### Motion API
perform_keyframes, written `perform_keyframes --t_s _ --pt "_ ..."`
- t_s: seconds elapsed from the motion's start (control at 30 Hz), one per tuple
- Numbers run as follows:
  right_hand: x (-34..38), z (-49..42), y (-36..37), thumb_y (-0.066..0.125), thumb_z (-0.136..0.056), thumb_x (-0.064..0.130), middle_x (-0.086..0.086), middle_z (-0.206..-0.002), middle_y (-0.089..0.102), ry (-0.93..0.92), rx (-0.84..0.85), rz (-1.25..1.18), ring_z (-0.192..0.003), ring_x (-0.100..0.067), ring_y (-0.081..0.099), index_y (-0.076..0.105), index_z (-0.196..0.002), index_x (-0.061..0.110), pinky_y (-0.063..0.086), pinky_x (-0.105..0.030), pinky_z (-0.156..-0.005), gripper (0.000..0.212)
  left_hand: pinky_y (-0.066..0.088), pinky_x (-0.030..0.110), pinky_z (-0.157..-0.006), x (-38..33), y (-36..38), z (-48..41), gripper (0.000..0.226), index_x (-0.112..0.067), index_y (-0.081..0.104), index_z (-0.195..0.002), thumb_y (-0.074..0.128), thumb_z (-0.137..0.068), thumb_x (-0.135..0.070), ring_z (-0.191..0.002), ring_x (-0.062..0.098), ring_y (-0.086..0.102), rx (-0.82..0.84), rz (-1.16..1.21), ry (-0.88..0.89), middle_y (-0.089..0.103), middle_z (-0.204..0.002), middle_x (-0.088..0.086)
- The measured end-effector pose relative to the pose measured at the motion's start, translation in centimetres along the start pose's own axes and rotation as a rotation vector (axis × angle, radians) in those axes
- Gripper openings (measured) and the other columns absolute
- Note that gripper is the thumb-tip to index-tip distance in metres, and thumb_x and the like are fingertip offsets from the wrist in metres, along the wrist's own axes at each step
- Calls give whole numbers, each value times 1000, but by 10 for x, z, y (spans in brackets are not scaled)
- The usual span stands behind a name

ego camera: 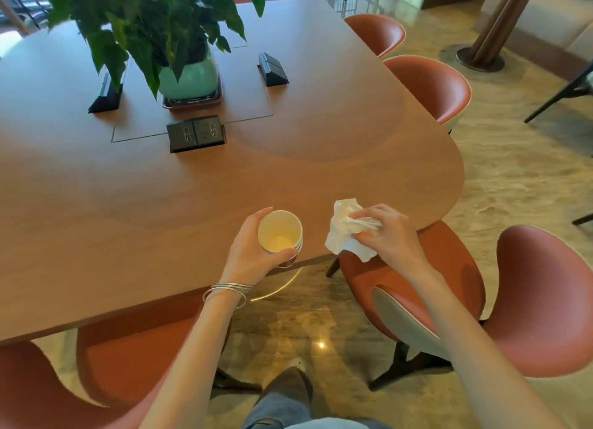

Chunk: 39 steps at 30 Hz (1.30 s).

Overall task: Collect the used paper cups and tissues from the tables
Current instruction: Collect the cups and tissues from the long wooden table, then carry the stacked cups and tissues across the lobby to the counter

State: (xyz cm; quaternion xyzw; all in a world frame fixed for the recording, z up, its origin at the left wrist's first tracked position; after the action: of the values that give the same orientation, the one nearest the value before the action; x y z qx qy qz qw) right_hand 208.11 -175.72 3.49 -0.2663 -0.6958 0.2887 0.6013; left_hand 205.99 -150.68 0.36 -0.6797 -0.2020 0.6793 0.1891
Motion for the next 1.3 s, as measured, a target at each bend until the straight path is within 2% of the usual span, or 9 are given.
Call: perform_keyframes --t_s 0.4,0.57,0.67,0.8,0.93,1.0,1.13,1.23,1.3 --pt "-17 68 -41 73 -72 21 1 -97 64 -201 100 38 -81 -14 57 70 -96 23 47 -35 -67 24 45 36 -95 -45 34 114 84 -21 40 -131 84 -60 -32 -113 12 45 -197 -1 -55 48 -127 -3" --pt "-14 90 -52 74 -72 25 7 -95 59 -303 180 22 -80 -10 53 70 -98 24 37 -18 -59 26 44 32 -94 -59 35 169 83 -21 40 -132 82 -62 -33 -113 13 47 -282 -13 -94 50 -126 -2" --pt "1 99 -51 74 -72 26 10 -95 57 -362 237 4 -80 -8 52 69 -98 27 38 -15 -59 27 40 23 -88 -63 21 198 84 -21 40 -133 82 -62 -33 -112 12 46 -337 -46 -127 49 -127 -2" --pt "37 109 -42 75 -72 25 11 -98 57 -463 311 -18 -83 -7 52 67 -102 27 37 -12 -61 31 40 28 -92 -67 -5 238 83 -23 40 -133 81 -62 -37 -111 11 45 -428 -82 -162 49 -127 -4" --pt "80 128 -26 76 -72 24 4 -106 62 -557 394 -23 -88 -11 54 67 -103 27 48 -26 -73 32 38 17 -86 -62 -27 281 85 -22 40 -131 82 -59 -39 -110 9 45 -537 -111 -204 48 -123 -7" --pt "99 141 -16 76 -72 24 3 -106 63 -605 435 -33 -87 -11 54 67 -102 27 48 -28 -73 31 36 12 -82 -56 -34 304 86 -24 40 -131 83 -58 -39 -110 9 45 -584 -103 -235 47 -121 -10" --pt "136 173 10 75 -73 26 3 -104 63 -695 503 -33 -88 -14 57 68 -102 28 48 -33 -74 30 43 28 -92 -41 -49 357 86 -24 42 -131 85 -57 -35 -114 14 47 -698 -56 -310 48 -126 -6" --pt "158 202 34 75 -74 25 2 -107 63 -727 563 -40 -90 -11 55 67 -105 26 46 -24 -74 32 44 31 -94 -30 -59 399 84 -23 45 -129 86 -57 -32 -113 15 50 -762 -35 -362 50 -126 -5" --pt "172 228 54 76 -73 25 2 -107 63 -753 607 -46 -90 -10 54 67 -105 26 49 -24 -74 33 45 38 -95 -22 -65 432 81 -24 46 -127 87 -57 -29 -111 18 53 -790 1 -401 53 -124 -2"
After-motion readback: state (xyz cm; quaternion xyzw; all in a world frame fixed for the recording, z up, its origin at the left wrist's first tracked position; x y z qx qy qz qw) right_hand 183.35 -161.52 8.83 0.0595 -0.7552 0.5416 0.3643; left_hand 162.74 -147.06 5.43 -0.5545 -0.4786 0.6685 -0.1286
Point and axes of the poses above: each hand's wrist, its own z-axis away from the middle knuckle, its own y-axis out of the palm, x = y × z, the point moved 3 cm from there along -z, towards the middle knuckle
